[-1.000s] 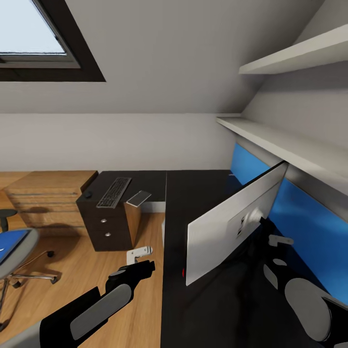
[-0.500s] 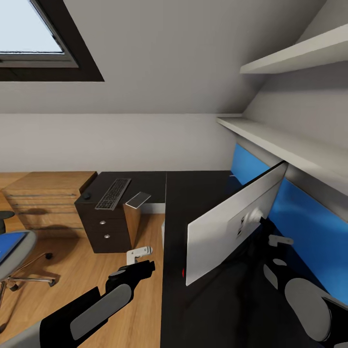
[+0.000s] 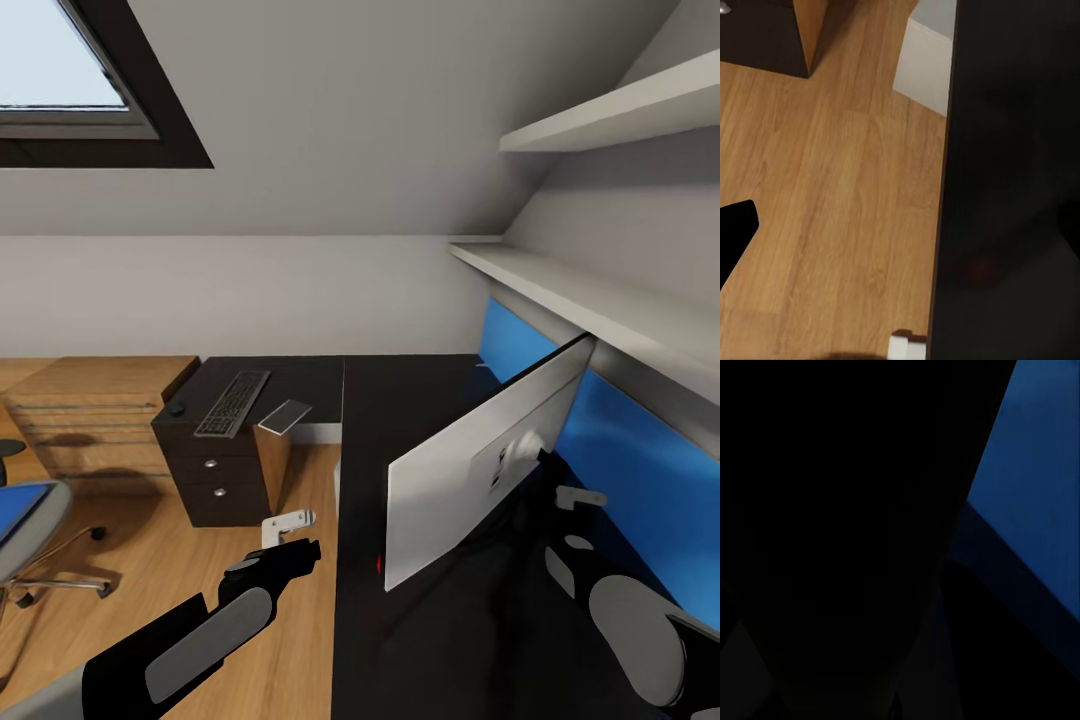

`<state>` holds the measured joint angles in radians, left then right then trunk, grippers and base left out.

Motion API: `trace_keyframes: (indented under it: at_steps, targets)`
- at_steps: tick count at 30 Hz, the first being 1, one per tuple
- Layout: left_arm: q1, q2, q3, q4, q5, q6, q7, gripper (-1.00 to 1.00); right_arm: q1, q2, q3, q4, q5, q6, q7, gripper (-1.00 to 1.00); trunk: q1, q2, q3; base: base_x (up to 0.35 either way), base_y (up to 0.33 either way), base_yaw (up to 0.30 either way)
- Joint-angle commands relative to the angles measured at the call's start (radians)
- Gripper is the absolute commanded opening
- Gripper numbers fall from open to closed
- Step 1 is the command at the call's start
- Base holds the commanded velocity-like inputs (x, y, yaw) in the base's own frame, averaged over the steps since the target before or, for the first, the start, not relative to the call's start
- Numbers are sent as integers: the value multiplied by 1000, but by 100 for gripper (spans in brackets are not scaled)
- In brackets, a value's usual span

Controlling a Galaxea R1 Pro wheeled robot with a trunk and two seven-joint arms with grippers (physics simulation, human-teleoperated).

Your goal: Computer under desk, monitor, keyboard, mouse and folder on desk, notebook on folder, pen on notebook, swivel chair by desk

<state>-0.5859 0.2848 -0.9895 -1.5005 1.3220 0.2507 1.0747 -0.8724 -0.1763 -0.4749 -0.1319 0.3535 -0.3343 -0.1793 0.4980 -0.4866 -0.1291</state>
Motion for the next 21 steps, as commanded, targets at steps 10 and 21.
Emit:
trace_keyframes:
  at_steps: [10,21]
  targets:
    - [-2,1,-1,-1,1,7,5,100,-2,0,-8,1,10,-5,-3,-100,1,-2,-2,48,0,0]
    - [-2,1,-1,-1,2,7,5,100,-2,0,-8,1,11,-5,-2,-100,1,-2,-2,66,0,0]
